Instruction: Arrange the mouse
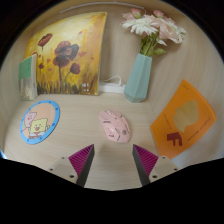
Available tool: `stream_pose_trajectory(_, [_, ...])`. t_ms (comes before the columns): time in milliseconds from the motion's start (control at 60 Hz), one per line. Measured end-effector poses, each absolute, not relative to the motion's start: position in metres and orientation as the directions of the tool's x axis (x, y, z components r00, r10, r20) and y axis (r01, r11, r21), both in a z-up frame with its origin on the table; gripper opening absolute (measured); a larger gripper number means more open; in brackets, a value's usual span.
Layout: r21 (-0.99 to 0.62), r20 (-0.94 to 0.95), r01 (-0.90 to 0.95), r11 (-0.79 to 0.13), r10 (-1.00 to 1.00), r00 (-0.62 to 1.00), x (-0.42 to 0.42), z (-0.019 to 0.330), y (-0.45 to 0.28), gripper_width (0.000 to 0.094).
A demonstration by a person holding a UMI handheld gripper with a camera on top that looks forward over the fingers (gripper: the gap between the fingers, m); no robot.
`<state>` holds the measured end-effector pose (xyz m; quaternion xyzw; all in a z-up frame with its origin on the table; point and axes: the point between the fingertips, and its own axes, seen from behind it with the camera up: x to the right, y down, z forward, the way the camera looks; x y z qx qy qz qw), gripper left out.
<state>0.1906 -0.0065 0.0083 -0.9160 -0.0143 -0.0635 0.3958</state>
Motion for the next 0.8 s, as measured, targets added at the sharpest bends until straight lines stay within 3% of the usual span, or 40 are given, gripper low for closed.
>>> stream_pose_trajectory(483, [-0.702, 0.059, -0.007, -0.712, -0.068, 0.996, 0.225, -0.009, 0.1, 0.0758])
stream_pose_trajectory(567, [-0.7, 0.024, -0.037, -0.713, -0.075, 0.997, 0.22, -0.011, 0.107, 0.0671])
stream_pose_trajectory(617, [-0.695, 0.012, -0.037, -0.718, -0.063, 0.998, 0.216, -0.012, 0.109, 0.0535])
stream_pose_trajectory(800, [-0.677, 0.053, -0.054, -0.734, -0.121, 0.991, 0.221, -0.011, 0.106, 0.0456])
